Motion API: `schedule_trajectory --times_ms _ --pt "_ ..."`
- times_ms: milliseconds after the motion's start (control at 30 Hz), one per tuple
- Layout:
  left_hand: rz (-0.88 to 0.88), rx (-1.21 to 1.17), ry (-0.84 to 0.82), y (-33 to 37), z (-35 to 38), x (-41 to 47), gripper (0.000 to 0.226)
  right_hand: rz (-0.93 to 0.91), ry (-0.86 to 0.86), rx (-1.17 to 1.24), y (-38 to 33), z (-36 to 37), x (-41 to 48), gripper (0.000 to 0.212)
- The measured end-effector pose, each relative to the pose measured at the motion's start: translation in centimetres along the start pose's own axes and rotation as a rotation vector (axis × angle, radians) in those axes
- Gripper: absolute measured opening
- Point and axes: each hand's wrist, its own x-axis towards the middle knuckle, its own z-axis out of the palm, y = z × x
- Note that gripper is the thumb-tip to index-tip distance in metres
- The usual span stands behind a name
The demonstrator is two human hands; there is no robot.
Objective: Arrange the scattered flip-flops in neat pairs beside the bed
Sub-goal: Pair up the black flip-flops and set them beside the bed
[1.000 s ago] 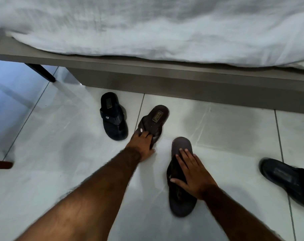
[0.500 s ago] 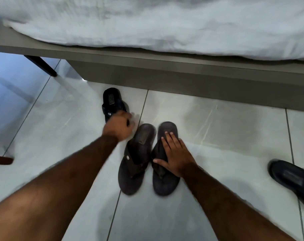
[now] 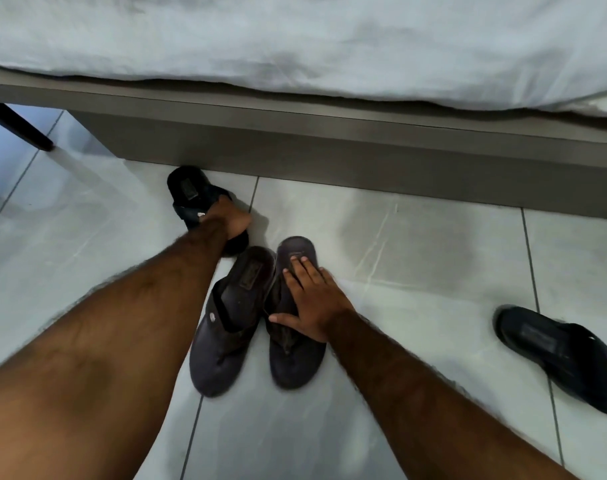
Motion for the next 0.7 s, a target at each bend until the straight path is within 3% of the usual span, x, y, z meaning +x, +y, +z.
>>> schedule_trajectory --times_ms 133,333,467,533,600,700 --pt "0.051 -0.153 0.018 4.2 0.4 0.2 0.058 -0.014 -0.032 -0.002 0.4 0.2 -1.0 0.099" --pt "0.162 -0.041 -0.053 9.7 2.7 -1.3 0.049 -0.033 -0.074 -0.001 0.4 -0.1 -1.2 0.097" --pt "0.27 0.006 -0.095 12.5 5.7 -3.5 0.045 -0.011 0.059 0.036 3.8 -1.6 -3.5 0.09" --pt "0.315 0.058 -0.14 14.0 7.1 -4.9 0.049 0.113 0.196 0.045 6.7 -2.2 -6.1 0.084" --pt "0.367 0.098 -0.16 15.6 8.8 -6.5 0.052 0.361 0.355 0.034 10.2 -2.3 -9.6 0.078" --pt "0.436 0.176 -0.23 17.4 11.8 -9.1 0.049 0.834 0.253 0.045 15.6 -2.6 -14.9 0.078"
